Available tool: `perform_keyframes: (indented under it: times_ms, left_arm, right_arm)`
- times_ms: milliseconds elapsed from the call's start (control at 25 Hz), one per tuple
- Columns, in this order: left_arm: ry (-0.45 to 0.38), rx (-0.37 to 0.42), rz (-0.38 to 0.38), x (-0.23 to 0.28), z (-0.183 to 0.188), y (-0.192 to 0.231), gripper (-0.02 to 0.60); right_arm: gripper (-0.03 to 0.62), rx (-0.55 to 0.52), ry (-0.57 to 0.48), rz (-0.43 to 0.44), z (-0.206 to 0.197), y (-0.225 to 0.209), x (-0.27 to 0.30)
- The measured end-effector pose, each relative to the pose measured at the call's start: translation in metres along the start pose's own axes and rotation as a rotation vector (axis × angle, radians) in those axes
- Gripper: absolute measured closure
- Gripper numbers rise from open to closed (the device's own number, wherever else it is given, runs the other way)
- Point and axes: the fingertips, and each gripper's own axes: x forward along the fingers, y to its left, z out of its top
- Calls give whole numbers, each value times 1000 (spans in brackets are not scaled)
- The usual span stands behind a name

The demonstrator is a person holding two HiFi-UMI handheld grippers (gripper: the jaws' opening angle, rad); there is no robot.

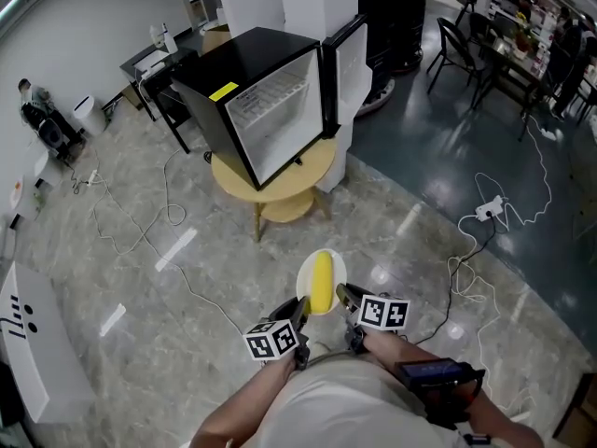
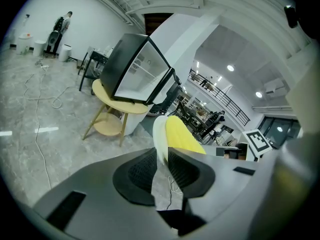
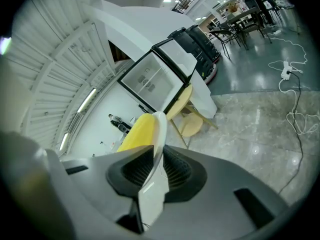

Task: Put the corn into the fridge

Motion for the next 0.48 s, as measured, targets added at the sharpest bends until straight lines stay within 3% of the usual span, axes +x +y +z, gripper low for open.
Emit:
perform_keyframes:
  times_ms: [280,480]
  left_arm:
    - [3,-11,0,10,-10,-2,505]
    - [-10,-17,5,28,-2,-14,505]
  right_arm:
    - [536,6,0,5,-1,-15,-2]
    - [536,-8,9,14,22,-26,-2]
